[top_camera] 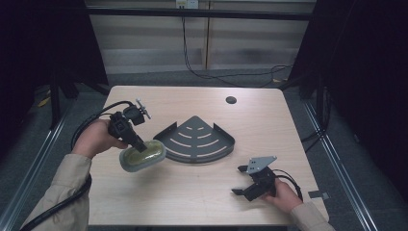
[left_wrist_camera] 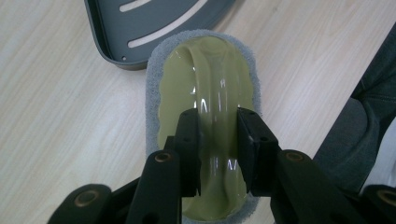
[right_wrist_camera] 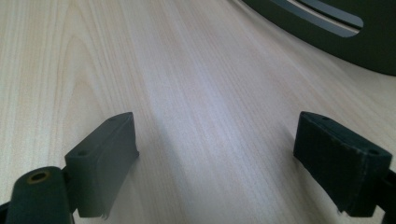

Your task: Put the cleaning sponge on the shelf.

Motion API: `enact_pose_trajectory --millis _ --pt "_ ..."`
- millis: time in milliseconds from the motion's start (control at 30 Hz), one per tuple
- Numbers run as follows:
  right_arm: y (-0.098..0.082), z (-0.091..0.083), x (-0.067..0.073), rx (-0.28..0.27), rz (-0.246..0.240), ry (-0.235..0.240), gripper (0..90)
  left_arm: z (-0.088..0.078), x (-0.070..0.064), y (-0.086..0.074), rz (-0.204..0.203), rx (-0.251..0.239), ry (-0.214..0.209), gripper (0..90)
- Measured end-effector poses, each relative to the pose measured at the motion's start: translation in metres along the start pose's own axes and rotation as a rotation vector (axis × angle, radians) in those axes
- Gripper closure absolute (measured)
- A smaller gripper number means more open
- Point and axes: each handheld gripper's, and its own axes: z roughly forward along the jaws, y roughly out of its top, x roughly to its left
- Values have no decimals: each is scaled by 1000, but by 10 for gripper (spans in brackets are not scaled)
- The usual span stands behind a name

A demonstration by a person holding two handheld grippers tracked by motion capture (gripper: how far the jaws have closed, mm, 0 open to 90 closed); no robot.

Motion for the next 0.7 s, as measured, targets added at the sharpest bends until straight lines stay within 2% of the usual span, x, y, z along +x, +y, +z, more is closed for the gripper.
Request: enact_pose_trajectory --millis 200,300,400,467,700 --pt "0 0 0 0 0 0 126 0 2 6 -24 -13 6 712" --pt "0 0 0 1 0 0 126 -1 4 9 -15 -7 13 712" --pt "0 0 0 1 0 0 126 0 3 13 -29 -10 21 712" --pt "0 0 0 2 1 0 126 -1 4 15 -20 -5 20 712" --pt "0 0 0 2 1 0 126 -1 3 25 -30 -9 29 712"
